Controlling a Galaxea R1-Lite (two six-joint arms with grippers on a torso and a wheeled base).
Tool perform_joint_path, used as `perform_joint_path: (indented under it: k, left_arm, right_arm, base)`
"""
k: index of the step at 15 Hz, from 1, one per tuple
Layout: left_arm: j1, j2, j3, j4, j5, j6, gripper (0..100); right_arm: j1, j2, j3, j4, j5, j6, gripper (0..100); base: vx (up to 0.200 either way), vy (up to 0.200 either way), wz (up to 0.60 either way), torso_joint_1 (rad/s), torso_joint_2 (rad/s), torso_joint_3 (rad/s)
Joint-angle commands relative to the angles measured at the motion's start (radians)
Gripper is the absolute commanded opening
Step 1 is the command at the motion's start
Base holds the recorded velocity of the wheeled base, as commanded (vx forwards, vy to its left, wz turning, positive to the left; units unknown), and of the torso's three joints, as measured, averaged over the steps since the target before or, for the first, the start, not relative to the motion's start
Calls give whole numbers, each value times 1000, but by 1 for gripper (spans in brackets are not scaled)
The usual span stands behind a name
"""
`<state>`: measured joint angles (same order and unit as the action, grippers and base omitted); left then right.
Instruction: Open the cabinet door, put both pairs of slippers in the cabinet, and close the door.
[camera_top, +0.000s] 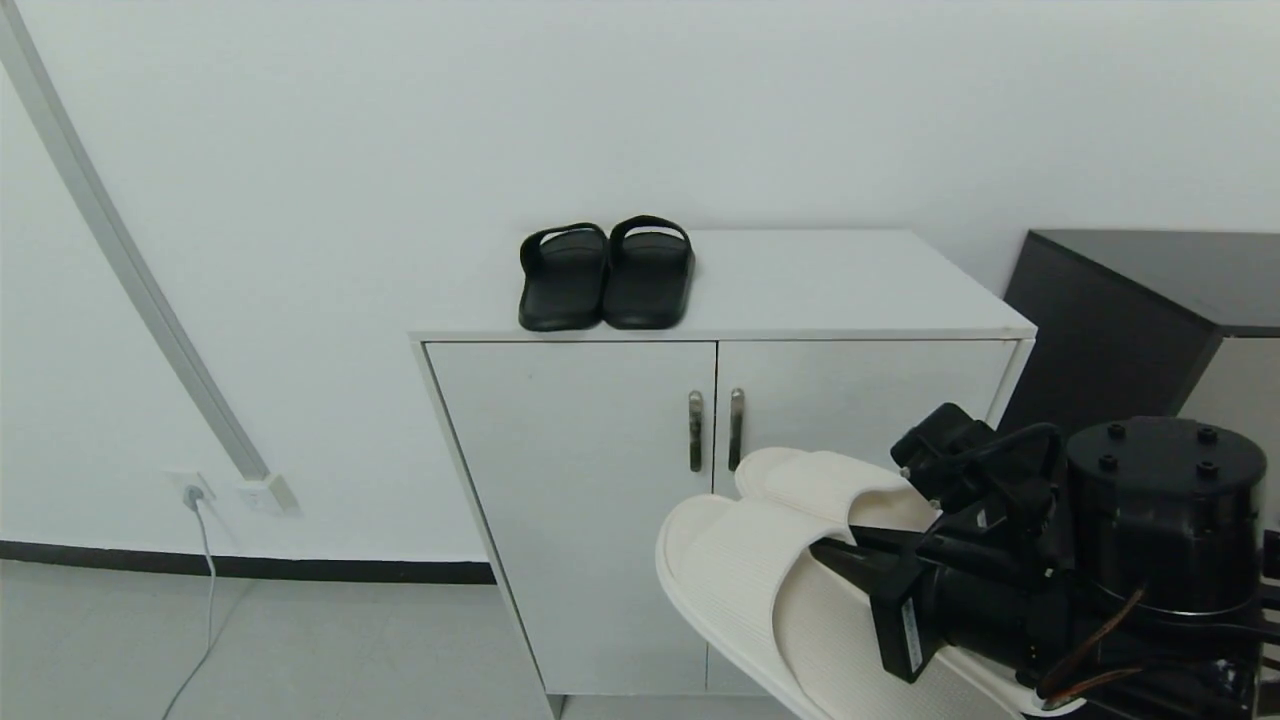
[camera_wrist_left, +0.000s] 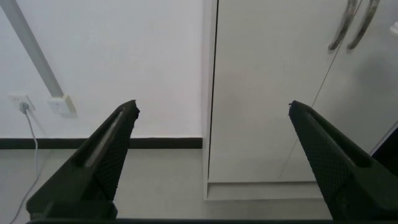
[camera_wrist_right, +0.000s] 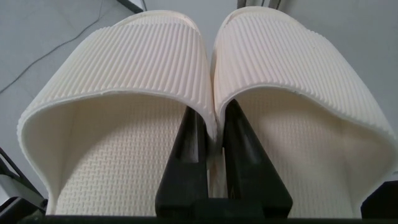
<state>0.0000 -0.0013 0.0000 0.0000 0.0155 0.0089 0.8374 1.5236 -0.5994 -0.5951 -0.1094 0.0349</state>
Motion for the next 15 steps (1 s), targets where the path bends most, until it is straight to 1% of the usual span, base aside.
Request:
perform_joint_path:
  k: [1, 5, 7, 9, 14, 15]
  left_arm:
    - [0, 1, 0, 0, 0, 3, 100]
    - [0, 1, 0, 2, -3, 3, 100]
    - [0, 1, 0, 2, -2, -9, 100]
    - [0, 1, 0, 0, -2, -9, 100]
    - [0, 3, -5, -2, -2, -9, 100]
    - [0, 9, -23, -2, -9, -20, 100]
  right_arm:
    - [0, -2, 4, 0, 0, 0, 0]
    - [2, 0, 10, -8, 0, -10, 0]
    - [20, -10, 26, -28, 0, -15, 0]
    - [23, -10, 36, -49, -1, -16, 0]
    - [23, -7, 44, -51, 2, -27, 0]
    - [23, -5, 46, -51, 2, -26, 0]
  base:
    - [0, 0, 0, -163, 486, 325]
    - [0, 0, 0, -148, 465, 326]
    - [0, 0, 0, -127, 466, 344]
    - [0, 0, 0, -110, 461, 351]
    - [0, 0, 0, -57, 445, 377]
    - [0, 0, 0, -12, 393, 388]
